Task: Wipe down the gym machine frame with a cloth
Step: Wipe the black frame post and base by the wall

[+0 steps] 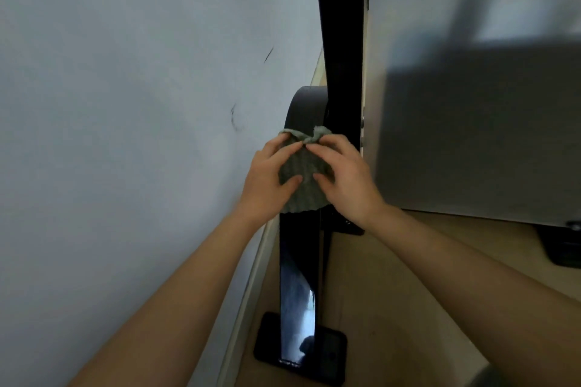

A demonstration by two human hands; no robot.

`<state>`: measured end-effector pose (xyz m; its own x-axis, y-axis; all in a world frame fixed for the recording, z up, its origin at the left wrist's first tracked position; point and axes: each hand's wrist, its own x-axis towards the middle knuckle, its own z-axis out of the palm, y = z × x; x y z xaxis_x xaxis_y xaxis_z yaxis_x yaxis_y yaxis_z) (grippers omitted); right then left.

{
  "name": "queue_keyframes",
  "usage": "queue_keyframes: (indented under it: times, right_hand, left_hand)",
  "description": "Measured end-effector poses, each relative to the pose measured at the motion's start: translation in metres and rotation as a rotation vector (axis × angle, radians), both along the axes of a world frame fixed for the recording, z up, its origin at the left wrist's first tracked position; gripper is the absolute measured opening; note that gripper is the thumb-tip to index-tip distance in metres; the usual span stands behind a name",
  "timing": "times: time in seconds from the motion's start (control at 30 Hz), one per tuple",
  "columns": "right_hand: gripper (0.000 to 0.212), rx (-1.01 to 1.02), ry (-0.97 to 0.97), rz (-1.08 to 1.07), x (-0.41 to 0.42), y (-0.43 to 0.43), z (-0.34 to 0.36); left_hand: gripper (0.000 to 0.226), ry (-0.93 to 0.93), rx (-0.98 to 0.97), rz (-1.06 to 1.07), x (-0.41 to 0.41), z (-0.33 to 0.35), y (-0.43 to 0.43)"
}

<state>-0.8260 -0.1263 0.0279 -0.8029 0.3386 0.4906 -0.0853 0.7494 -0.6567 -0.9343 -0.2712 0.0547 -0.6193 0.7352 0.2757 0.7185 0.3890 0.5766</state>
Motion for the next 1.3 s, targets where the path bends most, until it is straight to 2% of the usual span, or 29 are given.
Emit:
queue_keyframes:
  times: [0.1,0.3,0.6,0.7,0.8,0.87,1.1,1.3]
  right_hand:
    - [0.049,-0.132,-0.006,-0.032,0.005,-0.001,-0.009]
    - [0.031,-0.252,-0.01,-0.121,0.023,-0.032,-0.037]
    - [0.027,-0.445,-0.105,-0.249,0.06,-0.096,-0.096]
    - [0.023,-0.546,-0.14,-0.281,0.069,-0.12,-0.117]
    - [0.025,-0.547,-0.152,-0.304,0.076,-0.13,-0.133]
    - [0.03,-0.555,-0.194,-0.288,0.081,-0.133,-0.142]
    - [0.037,-0.805,-0.387,-0.276,0.114,-0.168,-0.193]
    - [0.028,-0.835,-0.631,-0.303,0.137,-0.188,-0.232]
  left_hand:
    - [0.062,-0.032,0.032,0.021,0.005,-0.014,-0.009]
    - [0.05,-0.168,0.018,0.112,0.025,-0.051,-0.039]
    - [0.028,-0.299,-0.041,0.196,0.061,-0.079,-0.067]
    - [0.02,-0.347,-0.014,0.249,0.079,-0.108,-0.082]
    - [0.02,-0.38,-0.016,0.331,0.1,-0.138,-0.102]
    - [0.021,-0.401,-0.025,0.364,0.113,-0.153,-0.112]
    - [0.016,-0.494,-0.192,0.507,0.151,-0.192,-0.135]
    - [0.013,-0.61,-0.381,0.552,0.176,-0.214,-0.151]
